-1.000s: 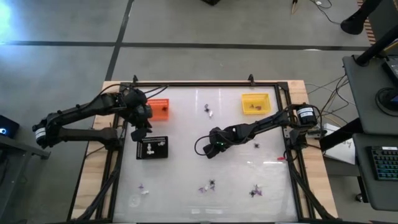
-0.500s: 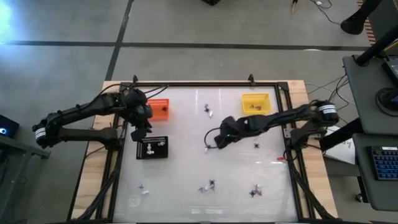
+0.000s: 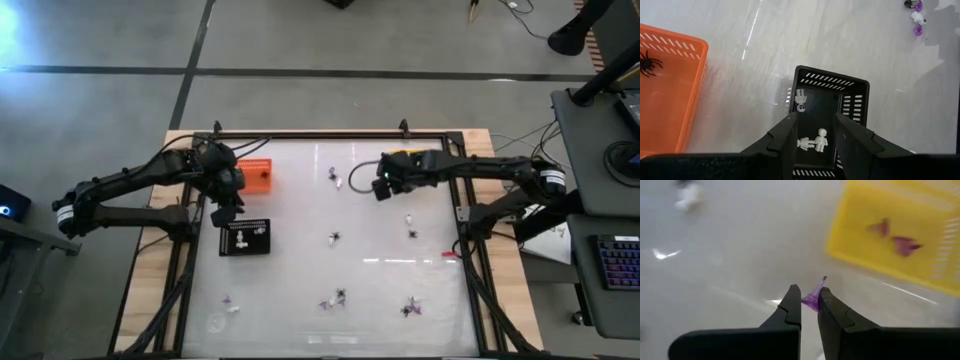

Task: Sort Halloween decoration
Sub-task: Put the purple witch hat toy into the yellow bin

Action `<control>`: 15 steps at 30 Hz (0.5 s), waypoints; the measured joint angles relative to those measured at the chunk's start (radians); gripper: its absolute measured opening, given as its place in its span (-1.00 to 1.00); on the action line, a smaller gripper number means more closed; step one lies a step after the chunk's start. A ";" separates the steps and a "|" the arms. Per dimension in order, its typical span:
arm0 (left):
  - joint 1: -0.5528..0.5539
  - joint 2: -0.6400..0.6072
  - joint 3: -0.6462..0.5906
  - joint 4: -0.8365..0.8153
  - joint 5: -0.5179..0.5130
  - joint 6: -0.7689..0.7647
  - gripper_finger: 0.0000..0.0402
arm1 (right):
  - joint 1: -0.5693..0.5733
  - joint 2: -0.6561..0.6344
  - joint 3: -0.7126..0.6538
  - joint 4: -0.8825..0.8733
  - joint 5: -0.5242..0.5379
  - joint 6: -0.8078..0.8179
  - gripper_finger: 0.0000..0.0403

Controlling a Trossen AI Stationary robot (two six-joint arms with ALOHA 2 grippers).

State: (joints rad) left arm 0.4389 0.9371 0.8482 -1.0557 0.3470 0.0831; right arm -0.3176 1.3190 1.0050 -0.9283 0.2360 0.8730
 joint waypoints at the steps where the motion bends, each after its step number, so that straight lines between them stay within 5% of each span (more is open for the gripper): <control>1: 0.000 0.000 0.000 0.000 0.000 -0.011 -0.46 | -0.027 0.000 0.000 -0.008 0.000 -0.015 -0.91; 15: 0.000 0.000 0.000 -0.017 0.000 -0.104 -0.46 | -0.341 0.065 -0.001 -0.038 -0.070 -0.284 -0.84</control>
State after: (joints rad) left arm 0.4391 0.9369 0.8482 -1.0725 0.3470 -0.0208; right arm -0.6585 1.3843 1.0039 -0.9661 0.1664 0.5886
